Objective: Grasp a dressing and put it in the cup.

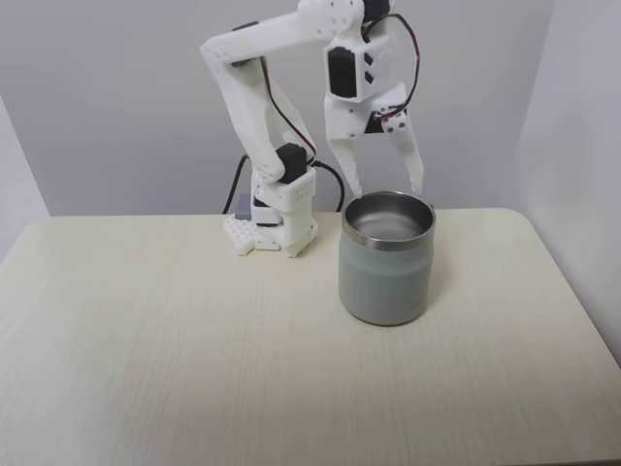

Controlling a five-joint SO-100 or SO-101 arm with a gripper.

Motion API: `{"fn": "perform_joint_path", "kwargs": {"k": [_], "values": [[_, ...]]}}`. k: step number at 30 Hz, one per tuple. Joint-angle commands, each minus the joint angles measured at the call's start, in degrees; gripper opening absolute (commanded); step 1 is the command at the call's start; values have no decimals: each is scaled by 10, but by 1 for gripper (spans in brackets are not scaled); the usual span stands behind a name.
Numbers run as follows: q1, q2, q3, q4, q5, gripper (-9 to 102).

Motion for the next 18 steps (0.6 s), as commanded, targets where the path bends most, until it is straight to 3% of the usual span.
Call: {"fn": "perform_joint_path", "kwargs": {"k": [1,18], "values": [[11,-11,4,0,0,26],[3,20,-2,-23,10,26]]}}
